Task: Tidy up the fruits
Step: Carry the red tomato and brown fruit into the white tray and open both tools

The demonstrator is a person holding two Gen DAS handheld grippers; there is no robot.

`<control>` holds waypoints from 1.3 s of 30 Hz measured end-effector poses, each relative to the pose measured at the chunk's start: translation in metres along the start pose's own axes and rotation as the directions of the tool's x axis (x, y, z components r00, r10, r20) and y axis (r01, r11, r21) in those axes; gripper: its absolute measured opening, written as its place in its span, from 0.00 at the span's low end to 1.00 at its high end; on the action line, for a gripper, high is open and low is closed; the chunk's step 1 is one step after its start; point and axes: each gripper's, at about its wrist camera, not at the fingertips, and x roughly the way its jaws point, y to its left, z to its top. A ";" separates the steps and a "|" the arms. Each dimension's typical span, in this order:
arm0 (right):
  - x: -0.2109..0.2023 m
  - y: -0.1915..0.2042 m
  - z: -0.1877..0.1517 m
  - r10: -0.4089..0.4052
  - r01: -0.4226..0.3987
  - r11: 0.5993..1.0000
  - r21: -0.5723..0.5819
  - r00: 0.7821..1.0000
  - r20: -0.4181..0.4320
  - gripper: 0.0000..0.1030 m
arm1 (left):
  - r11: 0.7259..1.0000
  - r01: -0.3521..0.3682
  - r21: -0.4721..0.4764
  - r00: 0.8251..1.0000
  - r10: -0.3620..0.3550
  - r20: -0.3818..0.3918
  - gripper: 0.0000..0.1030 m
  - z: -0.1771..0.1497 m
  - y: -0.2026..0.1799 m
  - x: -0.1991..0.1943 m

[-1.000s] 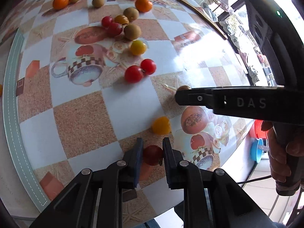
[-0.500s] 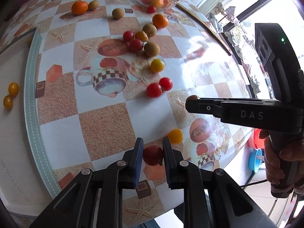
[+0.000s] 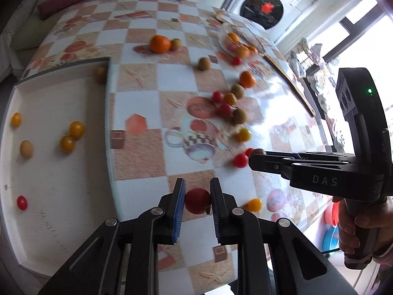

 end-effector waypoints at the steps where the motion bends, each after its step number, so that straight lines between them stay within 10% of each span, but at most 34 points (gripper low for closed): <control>1: 0.001 0.006 0.002 0.003 -0.003 1.000 -0.013 1.000 -0.001 0.24 | 1.000 -0.009 -0.012 1.000 0.009 0.009 0.21 0.000 0.006 -0.004; 23: 0.061 0.178 0.036 0.083 -0.111 0.935 -0.337 0.992 -0.097 0.24 | 0.914 -0.265 -0.308 0.961 0.275 -0.010 0.22 -0.044 0.155 -0.036; 39: 0.108 0.208 0.033 0.010 -0.070 0.916 -0.395 0.989 -0.151 0.24 | 0.893 -0.312 -0.324 0.948 0.315 -0.045 0.21 -0.048 0.172 -0.024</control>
